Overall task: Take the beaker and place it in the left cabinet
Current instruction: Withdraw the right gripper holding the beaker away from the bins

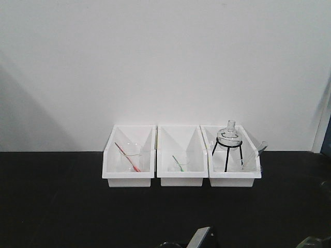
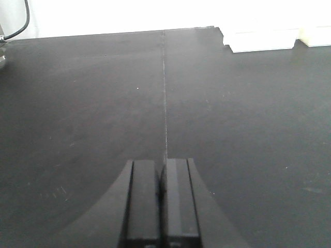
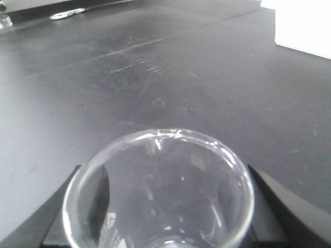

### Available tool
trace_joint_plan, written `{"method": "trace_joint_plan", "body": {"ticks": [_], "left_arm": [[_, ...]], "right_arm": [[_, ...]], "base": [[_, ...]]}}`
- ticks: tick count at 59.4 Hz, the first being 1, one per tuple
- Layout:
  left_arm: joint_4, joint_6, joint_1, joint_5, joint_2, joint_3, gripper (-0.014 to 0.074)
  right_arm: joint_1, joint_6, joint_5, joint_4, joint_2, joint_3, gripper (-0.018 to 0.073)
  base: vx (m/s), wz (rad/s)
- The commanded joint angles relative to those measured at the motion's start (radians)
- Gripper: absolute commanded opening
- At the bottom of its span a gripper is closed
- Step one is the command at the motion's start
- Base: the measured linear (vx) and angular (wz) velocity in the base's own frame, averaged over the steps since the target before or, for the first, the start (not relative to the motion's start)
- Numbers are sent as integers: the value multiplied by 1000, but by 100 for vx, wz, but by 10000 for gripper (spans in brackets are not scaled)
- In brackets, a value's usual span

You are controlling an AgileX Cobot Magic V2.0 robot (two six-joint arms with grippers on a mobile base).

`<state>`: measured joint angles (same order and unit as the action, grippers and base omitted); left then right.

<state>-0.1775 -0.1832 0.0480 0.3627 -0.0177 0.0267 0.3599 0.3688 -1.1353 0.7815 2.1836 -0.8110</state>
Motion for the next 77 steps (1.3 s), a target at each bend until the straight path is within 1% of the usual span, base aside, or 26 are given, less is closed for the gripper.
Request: {"method": "trace_joint_plan", "body": {"ticks": [1,3,4,6,14,17,22,30,37,41,45,49,50,53,56,62,67,72,77], "left_arm": [[-3,-4,5,-75,-10,-15,4],[-3,-4,5,-75,-10,-15,4],[-3,-4,5,-75,-10,-15,4],[-3,-4,5,-75,-10,-15,4],[-3,-4,5,-75,-10,-15,4],[-3,-4,5,-75,-10,-15,4],[-3,-4,5,-75,-10,-15,4],[-3,-4,5,-75,-10,-15,4],[-3,-4,5,-75,-10,-15,4],[-3,-4,5,-75,-10,-15,4],[-3,-4,5,-75,-10,-15,4],[-3,-4,5,-75,-10,-15,4],[-3,-4,5,-75,-10,-15,4],[-3,-4,5,-75,-10,-15,4],[-3,-4,5,-75,-10,-15,4],[-3,-4,5,-75,-10,-15,4],[-3,-4,5,-75,-10,-15,4],[-3,-4,5,-75,-10,-15,4],[-3,-4,5,-75,-10,-15,4]], "right_arm": [[-2,0,-176,-41,-48,-20,167],[-2,0,-176,-41,-48,-20,97],[-2,0,-176,-41,-48,-20,47],[-2,3,-176,-40,-49,-20,-17],[-2,79,-128,-39,-78,-18,-8],[-2,117,-92,-38,-109,-15,-5],[-2,188,7,-32,-186,-15,-5],[-2,274,236,-32,-371,-15,-5],[-2,365,490,-24,-571,-15,-5],[-2,417,658,22,-691,-15,-5],[-2,474,794,81,-812,-15,-5],[-2,567,972,146,-931,-15,-5],[-2,595,1008,154,-970,-15,-5],[-2,635,1135,174,-1046,-15,-5],[-2,642,1256,172,-1144,-11,-5],[-2,617,1390,169,-1318,34,-3],[-2,592,1440,161,-1435,99,-3],[-2,579,1444,151,-1541,168,-3],[-2,579,1456,119,-1632,217,-3]], "base": [[0,0],[0,0],[0,0],[0,0],[0,0],[0,0],[0,0],[0,0],[0,0],[0,0],[0,0],[0,0],[0,0],[0,0],[0,0],[0,0],[0,0],[0,0],[0,0]]}}
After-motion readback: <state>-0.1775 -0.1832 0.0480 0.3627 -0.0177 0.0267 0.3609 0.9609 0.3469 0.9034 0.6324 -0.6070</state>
